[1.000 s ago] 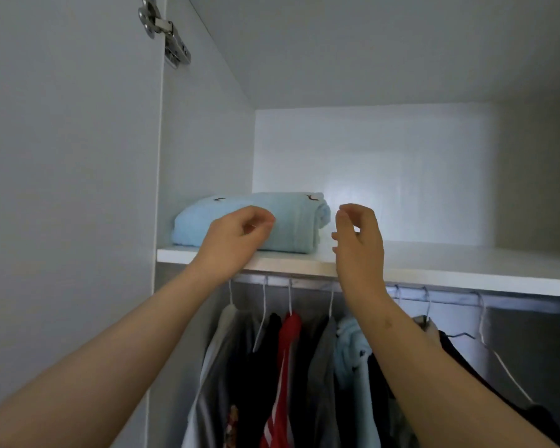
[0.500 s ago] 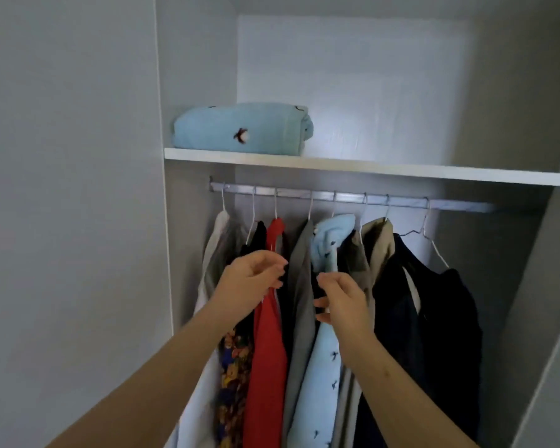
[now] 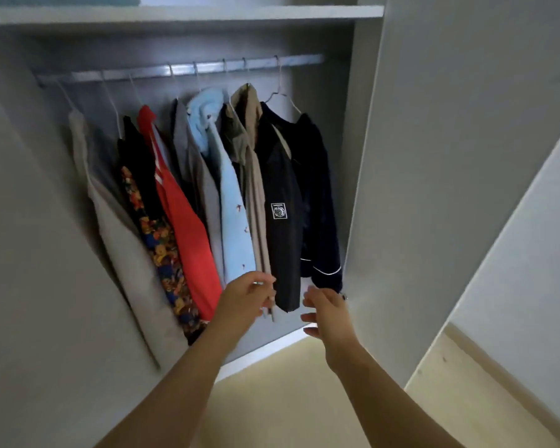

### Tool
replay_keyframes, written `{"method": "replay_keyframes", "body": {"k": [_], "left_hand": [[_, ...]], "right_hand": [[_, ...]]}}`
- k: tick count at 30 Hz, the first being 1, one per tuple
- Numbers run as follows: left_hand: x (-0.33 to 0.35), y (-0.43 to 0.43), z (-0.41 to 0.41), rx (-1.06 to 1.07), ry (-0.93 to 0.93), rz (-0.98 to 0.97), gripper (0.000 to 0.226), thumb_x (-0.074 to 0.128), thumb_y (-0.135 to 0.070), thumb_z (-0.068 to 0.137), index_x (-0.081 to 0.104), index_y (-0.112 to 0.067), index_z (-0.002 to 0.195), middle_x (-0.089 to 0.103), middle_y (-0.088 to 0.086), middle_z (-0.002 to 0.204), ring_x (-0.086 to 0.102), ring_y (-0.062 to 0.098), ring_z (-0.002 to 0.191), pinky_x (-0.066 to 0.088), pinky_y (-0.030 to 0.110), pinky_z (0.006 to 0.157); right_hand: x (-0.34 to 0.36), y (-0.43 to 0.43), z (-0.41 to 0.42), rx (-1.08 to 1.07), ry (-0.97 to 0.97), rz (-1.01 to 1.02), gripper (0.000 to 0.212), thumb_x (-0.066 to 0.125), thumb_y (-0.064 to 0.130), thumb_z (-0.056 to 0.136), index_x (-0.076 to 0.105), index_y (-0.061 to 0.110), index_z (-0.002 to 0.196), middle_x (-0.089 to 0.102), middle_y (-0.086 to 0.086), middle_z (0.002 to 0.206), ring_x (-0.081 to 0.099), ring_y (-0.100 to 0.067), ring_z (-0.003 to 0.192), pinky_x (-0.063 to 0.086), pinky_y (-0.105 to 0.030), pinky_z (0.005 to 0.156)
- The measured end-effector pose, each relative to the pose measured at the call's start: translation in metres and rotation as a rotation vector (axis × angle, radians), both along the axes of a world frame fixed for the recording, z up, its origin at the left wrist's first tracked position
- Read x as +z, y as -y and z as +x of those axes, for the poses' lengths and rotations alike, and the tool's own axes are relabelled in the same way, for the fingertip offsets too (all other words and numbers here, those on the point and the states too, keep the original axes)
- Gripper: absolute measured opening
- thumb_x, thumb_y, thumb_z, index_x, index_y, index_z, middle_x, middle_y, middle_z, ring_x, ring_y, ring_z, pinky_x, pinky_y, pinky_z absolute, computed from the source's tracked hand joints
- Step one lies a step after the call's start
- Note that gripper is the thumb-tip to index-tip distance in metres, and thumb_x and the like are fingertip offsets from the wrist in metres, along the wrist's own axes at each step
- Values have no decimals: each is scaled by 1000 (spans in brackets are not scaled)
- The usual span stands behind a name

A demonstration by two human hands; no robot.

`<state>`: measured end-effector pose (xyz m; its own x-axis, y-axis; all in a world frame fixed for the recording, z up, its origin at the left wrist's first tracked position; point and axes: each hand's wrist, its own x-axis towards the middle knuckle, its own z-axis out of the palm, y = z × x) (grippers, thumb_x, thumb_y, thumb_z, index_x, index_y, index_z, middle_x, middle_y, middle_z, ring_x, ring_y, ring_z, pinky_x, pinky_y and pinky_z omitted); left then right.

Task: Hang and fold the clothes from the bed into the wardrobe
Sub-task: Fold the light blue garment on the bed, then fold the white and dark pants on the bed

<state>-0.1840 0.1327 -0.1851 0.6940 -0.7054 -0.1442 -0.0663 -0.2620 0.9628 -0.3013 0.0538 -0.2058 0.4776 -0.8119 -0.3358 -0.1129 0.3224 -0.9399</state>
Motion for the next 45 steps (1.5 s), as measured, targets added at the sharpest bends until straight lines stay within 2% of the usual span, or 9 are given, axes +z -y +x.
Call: {"method": "replay_keyframes", "body": {"k": [7,14,22,29,37,45], "left_hand": [[-34,9,-151,-187,-104,75,18,51,-18,91,65,-26,84,69,-2,84,68,13,78,46,21,63],[-60,5,-330,-522,-186,183,21,50,-13,91,66,-24,82,69,0,82,67,14,74,50,27,67],[-46,-1,-494,-916,-175,206,15,52,-12,91,62,-19,82,64,0,74,63,15,68,47,26,63],[-41,-4,-602,-1233,-184,249,23,48,-7,93,61,-20,79,61,-1,70,58,11,60,42,23,56],[-30,-10,-697,-1626,-148,292,22,46,-12,94,60,-21,81,62,-2,74,59,10,63,42,22,58],[-49,-85,-774,-1965,-116,394,19,47,-14,95,62,-20,85,63,-1,75,60,9,65,44,23,61]], "right_hand": [[-24,-15,-156,-259,-59,54,16,49,27,93,59,14,90,61,1,86,56,-15,69,44,-25,58],[-53,-72,-350,-669,-76,205,16,48,24,94,58,12,88,60,0,81,54,-15,64,43,-25,56],[-46,-142,-511,-1093,-34,207,16,51,24,92,58,14,82,58,0,77,53,-15,60,42,-23,54],[-47,-185,-583,-1408,4,246,17,50,25,92,57,14,80,58,-1,77,51,-16,60,41,-24,56],[-38,-209,-632,-1772,99,231,20,49,27,94,59,12,86,60,-3,80,52,-17,61,42,-24,55],[-56,-300,-660,-2157,187,284,21,48,27,95,59,12,84,62,-7,83,54,-19,66,42,-27,61]]}}
